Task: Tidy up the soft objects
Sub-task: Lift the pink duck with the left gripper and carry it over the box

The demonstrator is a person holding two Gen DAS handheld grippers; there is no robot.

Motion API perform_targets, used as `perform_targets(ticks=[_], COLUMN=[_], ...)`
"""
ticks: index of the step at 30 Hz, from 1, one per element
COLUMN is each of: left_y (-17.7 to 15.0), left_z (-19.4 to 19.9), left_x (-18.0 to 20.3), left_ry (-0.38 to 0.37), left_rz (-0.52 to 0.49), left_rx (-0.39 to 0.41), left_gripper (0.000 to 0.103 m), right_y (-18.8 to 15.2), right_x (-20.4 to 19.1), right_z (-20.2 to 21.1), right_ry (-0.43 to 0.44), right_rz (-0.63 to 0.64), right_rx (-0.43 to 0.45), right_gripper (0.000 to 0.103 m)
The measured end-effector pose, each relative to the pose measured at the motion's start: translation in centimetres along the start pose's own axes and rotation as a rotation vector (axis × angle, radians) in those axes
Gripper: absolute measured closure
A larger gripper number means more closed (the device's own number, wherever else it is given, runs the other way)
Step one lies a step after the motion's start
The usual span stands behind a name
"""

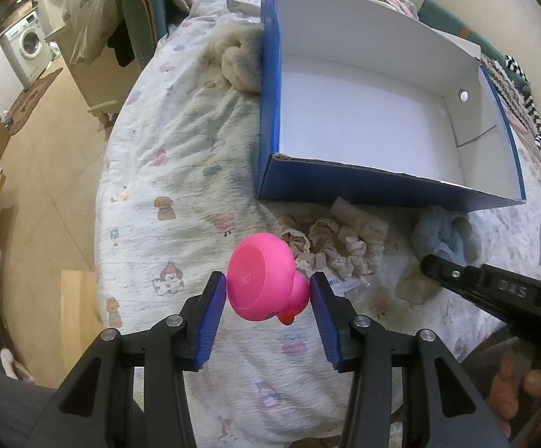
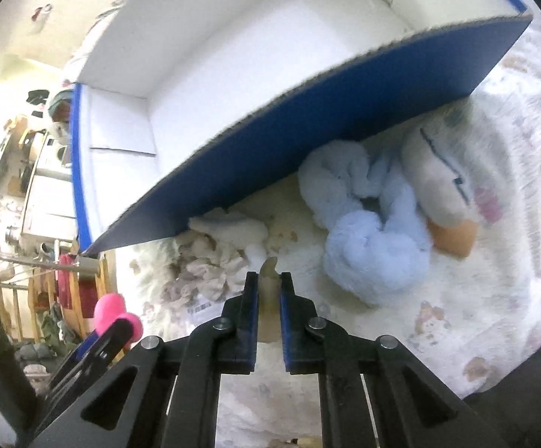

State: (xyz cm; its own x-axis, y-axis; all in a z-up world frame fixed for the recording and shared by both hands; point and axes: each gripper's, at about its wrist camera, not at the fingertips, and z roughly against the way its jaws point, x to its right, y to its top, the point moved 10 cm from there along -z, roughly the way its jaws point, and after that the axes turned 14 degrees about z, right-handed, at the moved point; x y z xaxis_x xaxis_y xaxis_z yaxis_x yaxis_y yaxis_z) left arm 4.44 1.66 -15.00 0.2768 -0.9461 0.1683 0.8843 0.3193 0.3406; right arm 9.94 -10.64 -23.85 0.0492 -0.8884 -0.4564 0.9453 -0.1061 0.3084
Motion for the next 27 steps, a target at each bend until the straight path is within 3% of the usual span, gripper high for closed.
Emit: perform_targets(ticks=[9, 13, 21, 27], left_y=[-0.1, 0.9, 5.8, 9.5], left_z=[0.7, 2.3, 5.9, 6.5], left_x=[0.3, 0.5, 4.7, 7.9], left_ry=[0.001, -0.013, -0.077, -0.09], left_rz=[0.002, 0.007, -0.043, -0.074], left_rx=[0.032, 0.054, 0.127, 0.179], left_gripper=[0.06, 0.06, 0.06, 0.06], right_y=[0.2, 0.7, 5.8, 9.6], right_x=[0.3, 1.0, -1.1, -1.9], right_z=[3.5, 7.1, 11.8, 12.4], right_ry=[0.002, 0.022, 0.038, 0.032], right_rz=[0.055, 0.054, 0.132, 0.179], right_rx=[0.054, 0.086, 0.188, 0.213], right_gripper=[0.091, 0.091, 0.091, 0.091])
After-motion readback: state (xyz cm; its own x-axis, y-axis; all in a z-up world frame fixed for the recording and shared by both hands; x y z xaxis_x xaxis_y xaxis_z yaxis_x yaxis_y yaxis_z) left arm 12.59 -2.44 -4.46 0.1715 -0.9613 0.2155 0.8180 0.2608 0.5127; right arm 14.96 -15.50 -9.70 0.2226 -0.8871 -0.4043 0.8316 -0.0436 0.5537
